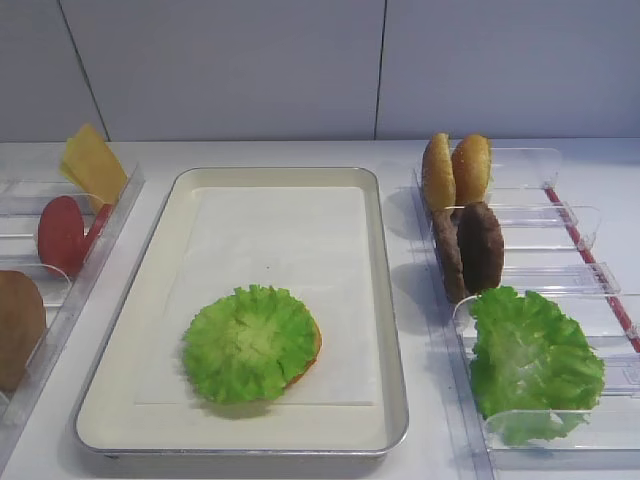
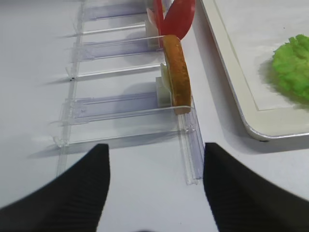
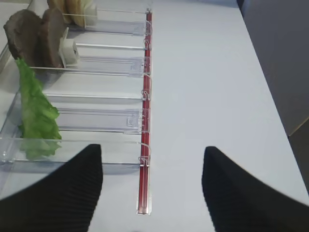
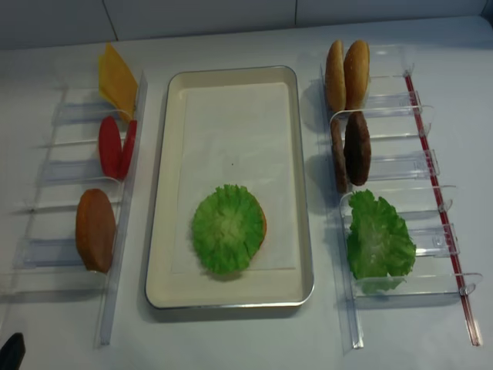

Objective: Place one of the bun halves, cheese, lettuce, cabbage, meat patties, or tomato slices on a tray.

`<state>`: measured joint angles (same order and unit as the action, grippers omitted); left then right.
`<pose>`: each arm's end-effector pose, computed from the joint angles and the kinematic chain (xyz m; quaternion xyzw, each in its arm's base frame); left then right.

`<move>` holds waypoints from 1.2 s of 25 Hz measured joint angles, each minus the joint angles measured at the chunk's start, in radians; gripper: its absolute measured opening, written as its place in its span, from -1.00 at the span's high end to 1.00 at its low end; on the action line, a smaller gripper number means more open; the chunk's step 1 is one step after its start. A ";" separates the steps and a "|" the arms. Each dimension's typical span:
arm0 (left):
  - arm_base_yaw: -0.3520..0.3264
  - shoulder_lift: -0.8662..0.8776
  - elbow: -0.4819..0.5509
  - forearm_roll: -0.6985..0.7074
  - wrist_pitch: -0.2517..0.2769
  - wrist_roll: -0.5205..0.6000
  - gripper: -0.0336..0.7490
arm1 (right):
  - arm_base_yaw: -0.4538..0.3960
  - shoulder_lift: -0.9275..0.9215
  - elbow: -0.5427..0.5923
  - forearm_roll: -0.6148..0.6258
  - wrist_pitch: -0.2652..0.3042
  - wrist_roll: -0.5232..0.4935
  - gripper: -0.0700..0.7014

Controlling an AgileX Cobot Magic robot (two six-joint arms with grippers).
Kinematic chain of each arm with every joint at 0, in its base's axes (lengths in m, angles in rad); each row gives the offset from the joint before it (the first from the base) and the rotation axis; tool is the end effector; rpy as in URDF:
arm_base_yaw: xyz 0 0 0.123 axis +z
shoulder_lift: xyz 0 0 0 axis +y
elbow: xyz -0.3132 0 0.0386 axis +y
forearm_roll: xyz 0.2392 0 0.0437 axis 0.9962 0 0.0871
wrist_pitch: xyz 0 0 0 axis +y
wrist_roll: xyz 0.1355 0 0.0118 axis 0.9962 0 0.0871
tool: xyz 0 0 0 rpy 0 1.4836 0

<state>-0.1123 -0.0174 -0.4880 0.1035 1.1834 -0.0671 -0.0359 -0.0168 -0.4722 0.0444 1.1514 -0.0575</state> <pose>-0.0116 0.0144 0.2350 0.0146 0.8810 0.0091 0.4727 -0.0089 0.0058 0.2333 -0.0112 0.8784 -0.0002 0.4779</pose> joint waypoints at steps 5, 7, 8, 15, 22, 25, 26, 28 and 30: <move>0.000 0.000 0.000 0.000 0.000 0.000 -0.14 | 0.000 0.000 0.000 0.000 -0.004 0.000 -0.25; 0.000 0.000 0.000 0.000 0.000 0.000 -0.14 | 0.000 0.000 0.000 0.000 -0.004 0.000 -0.25; 0.000 0.000 0.000 0.000 0.000 0.000 -0.14 | 0.000 0.000 0.000 0.000 -0.004 0.000 -0.24; 0.000 0.000 0.000 0.000 0.000 0.000 -0.14 | 0.000 0.000 0.000 0.000 -0.004 0.000 -0.24; 0.000 0.000 0.000 0.000 0.000 0.000 -0.14 | 0.000 0.000 0.000 0.000 -0.004 0.000 -0.23; 0.000 0.000 0.000 0.000 0.000 0.000 -0.14 | 0.000 0.000 0.000 0.000 -0.004 0.000 -0.23; 0.000 0.000 0.000 0.000 0.000 0.000 -0.14 | 0.000 0.000 0.000 0.000 -0.004 0.000 -0.23; 0.000 0.000 0.000 0.000 0.000 0.000 -0.14 | 0.000 0.000 0.000 0.000 -0.004 0.000 -0.23; 0.000 0.000 0.000 0.000 0.000 0.000 -0.14 | 0.000 0.000 0.000 0.000 -0.004 0.000 -0.23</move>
<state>-0.1123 -0.0174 -0.4880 0.1035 1.1834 -0.0671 -0.0359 -0.0168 -0.4722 0.0444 1.1478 -0.0575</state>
